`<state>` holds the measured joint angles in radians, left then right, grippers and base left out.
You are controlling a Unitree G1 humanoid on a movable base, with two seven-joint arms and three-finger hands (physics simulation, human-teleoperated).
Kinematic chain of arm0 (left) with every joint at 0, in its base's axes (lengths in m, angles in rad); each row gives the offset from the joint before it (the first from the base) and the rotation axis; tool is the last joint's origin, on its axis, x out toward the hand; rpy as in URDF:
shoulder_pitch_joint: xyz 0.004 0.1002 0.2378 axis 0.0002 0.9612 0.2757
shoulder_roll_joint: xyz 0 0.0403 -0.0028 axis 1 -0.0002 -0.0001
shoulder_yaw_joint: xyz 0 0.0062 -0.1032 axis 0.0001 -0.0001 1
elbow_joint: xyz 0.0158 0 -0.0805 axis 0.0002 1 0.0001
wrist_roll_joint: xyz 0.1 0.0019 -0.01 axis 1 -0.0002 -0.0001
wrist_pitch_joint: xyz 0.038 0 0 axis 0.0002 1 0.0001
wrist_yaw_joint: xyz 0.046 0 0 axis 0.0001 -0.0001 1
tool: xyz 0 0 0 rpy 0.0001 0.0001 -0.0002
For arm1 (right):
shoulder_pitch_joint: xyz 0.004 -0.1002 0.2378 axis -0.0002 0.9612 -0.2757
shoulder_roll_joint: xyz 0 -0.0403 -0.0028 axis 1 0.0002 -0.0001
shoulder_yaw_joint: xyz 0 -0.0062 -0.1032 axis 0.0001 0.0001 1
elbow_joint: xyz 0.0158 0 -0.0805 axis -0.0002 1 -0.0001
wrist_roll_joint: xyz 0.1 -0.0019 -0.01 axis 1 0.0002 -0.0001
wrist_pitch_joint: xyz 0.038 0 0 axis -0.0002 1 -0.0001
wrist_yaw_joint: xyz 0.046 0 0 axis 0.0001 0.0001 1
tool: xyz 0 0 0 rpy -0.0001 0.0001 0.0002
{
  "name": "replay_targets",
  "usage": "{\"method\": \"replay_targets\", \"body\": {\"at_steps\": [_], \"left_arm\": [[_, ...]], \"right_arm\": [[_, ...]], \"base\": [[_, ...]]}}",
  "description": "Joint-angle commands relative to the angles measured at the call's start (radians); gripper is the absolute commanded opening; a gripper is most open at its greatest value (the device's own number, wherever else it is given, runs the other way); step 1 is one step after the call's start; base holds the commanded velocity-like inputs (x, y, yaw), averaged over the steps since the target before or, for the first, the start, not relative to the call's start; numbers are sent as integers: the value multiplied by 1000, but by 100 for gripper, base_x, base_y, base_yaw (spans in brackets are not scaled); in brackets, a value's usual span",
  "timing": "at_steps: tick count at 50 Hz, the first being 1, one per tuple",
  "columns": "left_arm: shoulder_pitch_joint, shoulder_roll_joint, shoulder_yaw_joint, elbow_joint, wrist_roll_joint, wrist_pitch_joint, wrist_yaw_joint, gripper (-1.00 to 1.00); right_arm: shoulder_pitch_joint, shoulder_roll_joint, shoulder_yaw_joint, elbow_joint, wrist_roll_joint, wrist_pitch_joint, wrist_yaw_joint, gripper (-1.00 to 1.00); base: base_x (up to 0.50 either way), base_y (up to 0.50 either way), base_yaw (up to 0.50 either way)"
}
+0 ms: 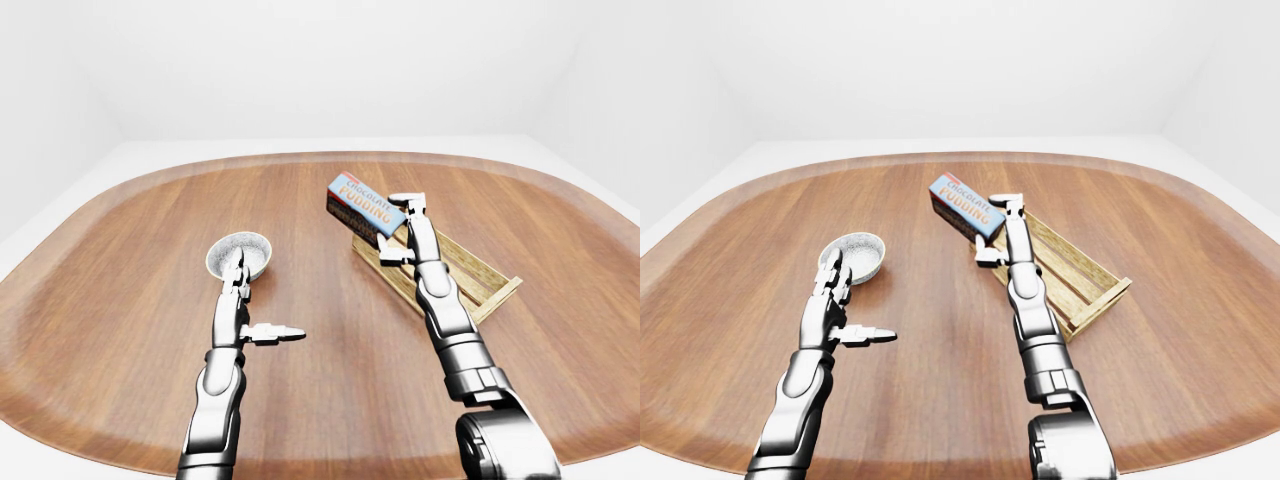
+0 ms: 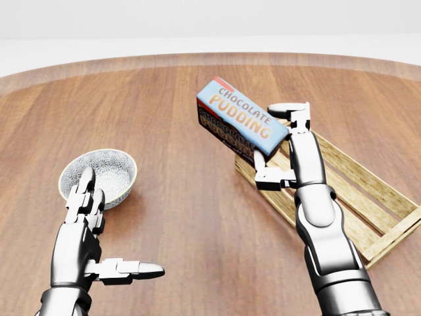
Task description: Pick up the chocolate pudding and put it in the tray.
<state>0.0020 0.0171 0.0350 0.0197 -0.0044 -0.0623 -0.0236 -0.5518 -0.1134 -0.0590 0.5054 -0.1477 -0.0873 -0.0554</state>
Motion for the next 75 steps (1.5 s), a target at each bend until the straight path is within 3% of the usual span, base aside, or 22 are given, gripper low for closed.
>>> {"method": "replay_targets", "body": {"at_steps": [1,17,48,75], "left_arm": [[1,0,2,-12,-11,16,-9,100],[1,1,3,-12,-12,16,-10,100],[3,0,2,-14,-13,19,-8,100],[2,1,4,-10,-13,18,-12,100]], "right_arm": [[-74,-24,-15,135,1,0,-25,-100],[-172,-79,-38,345,24,0,-39,-100],[-220,-146,-64,370,49,0,-28,-100],[-305,-210,-79,651,37,0,-62,-100]], "base": [[0,0,0],[0,0,0],[0,0,0],[0,0,0]]}}
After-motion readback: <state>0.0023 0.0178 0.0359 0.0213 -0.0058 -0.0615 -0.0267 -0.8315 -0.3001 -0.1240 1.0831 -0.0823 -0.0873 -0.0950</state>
